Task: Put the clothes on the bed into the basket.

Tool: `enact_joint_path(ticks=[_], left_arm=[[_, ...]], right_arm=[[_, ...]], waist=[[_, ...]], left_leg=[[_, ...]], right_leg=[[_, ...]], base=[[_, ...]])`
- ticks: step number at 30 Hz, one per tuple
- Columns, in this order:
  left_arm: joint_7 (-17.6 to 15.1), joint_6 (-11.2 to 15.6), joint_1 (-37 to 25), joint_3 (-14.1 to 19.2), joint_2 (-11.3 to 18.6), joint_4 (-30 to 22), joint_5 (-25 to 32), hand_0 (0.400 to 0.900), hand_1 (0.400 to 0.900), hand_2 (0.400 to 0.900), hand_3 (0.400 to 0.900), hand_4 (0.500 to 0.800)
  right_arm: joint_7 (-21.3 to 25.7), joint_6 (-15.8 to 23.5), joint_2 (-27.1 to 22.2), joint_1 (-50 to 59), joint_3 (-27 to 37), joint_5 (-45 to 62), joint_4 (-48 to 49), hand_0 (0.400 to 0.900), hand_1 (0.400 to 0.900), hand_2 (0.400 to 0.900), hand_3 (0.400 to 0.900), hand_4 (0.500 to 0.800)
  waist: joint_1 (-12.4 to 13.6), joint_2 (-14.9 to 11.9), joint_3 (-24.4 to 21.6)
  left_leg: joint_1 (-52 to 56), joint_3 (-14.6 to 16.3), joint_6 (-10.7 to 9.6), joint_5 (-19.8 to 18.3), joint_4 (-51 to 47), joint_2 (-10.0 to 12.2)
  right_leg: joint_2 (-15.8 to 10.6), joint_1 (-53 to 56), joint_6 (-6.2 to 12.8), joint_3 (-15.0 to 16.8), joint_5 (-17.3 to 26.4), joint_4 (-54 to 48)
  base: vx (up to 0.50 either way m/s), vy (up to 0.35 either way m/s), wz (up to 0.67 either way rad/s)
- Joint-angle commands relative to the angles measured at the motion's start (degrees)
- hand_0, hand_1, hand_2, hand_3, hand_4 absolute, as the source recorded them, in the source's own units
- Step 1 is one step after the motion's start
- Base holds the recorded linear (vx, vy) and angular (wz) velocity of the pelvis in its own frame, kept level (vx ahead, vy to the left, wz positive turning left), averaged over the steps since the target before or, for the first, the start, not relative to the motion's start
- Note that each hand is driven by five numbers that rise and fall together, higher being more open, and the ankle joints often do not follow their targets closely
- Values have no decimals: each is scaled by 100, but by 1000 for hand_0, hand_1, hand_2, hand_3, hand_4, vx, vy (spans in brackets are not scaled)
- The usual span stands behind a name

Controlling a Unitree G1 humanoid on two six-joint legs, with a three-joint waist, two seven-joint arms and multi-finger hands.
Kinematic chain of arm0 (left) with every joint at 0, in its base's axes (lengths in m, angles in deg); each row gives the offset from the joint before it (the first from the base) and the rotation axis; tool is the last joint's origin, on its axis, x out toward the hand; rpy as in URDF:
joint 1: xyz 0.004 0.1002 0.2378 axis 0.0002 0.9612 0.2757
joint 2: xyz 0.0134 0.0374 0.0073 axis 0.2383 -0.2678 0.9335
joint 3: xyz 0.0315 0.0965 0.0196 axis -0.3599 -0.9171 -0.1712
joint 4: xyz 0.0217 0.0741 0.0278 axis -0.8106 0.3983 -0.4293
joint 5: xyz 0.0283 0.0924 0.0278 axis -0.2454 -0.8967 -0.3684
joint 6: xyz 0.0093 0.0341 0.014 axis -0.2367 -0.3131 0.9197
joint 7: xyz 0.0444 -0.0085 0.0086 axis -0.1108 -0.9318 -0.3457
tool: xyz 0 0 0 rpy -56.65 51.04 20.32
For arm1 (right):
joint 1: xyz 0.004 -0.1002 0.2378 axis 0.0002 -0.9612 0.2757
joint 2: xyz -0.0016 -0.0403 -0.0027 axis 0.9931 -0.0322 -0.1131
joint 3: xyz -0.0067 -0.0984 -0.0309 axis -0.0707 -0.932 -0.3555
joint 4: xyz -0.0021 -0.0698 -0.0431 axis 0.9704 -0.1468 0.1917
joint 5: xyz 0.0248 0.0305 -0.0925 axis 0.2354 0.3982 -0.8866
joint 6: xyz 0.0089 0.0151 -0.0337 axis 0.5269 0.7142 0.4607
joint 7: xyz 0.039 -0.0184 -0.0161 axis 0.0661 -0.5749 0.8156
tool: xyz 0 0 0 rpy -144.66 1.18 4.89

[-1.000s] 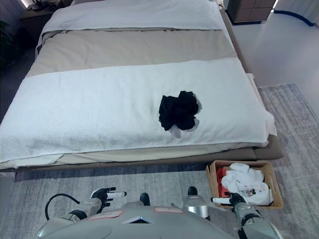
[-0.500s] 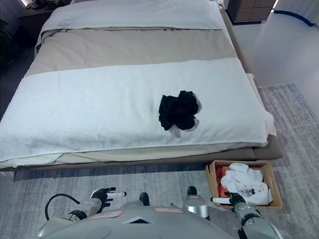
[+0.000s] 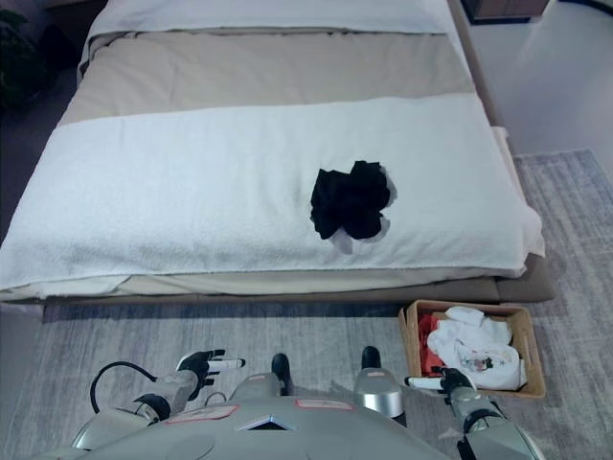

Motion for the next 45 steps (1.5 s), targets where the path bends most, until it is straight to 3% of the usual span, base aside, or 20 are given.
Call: enact_joint_path(ticks=[1,4,9,13,17,20,27,31,37,39,42,45], left_arm=[[-95,41,-322,3,276,77,102,900,900,900,900,800],[-68,8,-259,4,290,90,117,900,900,900,900,800],[-68,6,-152,-14,302,139,51,900,900,900,900,800],[-47,25,-68,-3,308,113,63,900,900,900,900,800],[-34,38,-34,21,331,117,81,900,900,900,900,800],[-46,39,-16,53,354,146,106,900,900,900,900,800],[-41,60,-197,-22,560,77,73,900,900,900,900,800],[-39,44,-238,-49,669,74,31,900,900,900,900,800],[-71,-2,-338,-45,847,56,6,900,900,900,900,800],[-60,4,-324,-14,870,82,8,900,900,900,900,800],[-70,10,-378,-9,901,124,30,900,900,900,900,800],[-65,42,-471,-56,882,127,41,900,900,900,900,800]], right_arm=[[96,106,-81,275,-223,99,-115,900,900,900,900,800],[110,97,-101,232,-217,141,-59,900,900,900,900,800],[143,120,-103,228,-264,121,-77,900,900,900,900,800],[127,136,-141,241,-333,66,-44,900,900,900,900,800],[80,140,-160,272,-370,17,-50,900,900,900,900,800],[19,114,-117,293,-377,-44,-81,900,900,900,900,800],[-86,73,8,364,-341,-20,-29,900,900,900,900,800],[-106,76,25,442,-319,19,34,900,900,900,900,800],[-73,85,-57,649,-316,121,193,900,900,900,900,800],[-22,103,-103,704,-286,180,332,900,900,900,900,800],[9,130,-263,888,-302,228,493,900,900,900,900,800],[80,167,-514,1218,-332,221,714,900,900,900,900,800]], waist=[[0,-600,214],[-31,-562,214],[58,-503,284],[168,-453,332],[229,-426,270],[250,-486,123],[257,-834,-98],[253,-976,-213],[182,-976,61],[194,-955,76],[209,-952,102],[212,-932,220]], left_leg=[[-612,-597,-13,-459,1339,-1009],[-883,-301,84,-347,936,-843],[-1119,-425,101,264,-35,-690],[-1238,-432,102,495,-666,-566],[-1183,-424,64,629,-719,-500],[-1154,-302,148,583,-515,-494],[-1348,125,409,-112,393,-911],[-1121,146,579,-293,258,-1042],[-501,-72,839,-406,-37,-1162],[-279,-113,873,-425,-212,-1138],[-118,-228,830,-384,-378,-1109],[-82,-306,729,-479,-319,-1122]], right_leg=[[93,-95,-346,269,-731,676],[225,-25,-424,142,-866,646],[494,87,-454,163,-941,646],[673,346,-423,372,-1044,523],[664,538,-344,621,-1171,422],[478,701,-201,735,-1251,374],[-40,587,205,820,-1160,1019],[-122,279,360,833,-523,1800],[29,-426,325,701,325,3609],[-4,-572,290,581,184,3760],[54,-819,192,538,-328,3172],[-67,-916,209,596,-534,1987]], base=[[-56,-179,24],[33,-129,26],[97,-50,-11],[176,9,-32],[204,113,-41],[250,201,-39],[249,249,-15],[217,238,0],[138,189,15],[131,109,8],[133,29,15],[91,-47,26]])
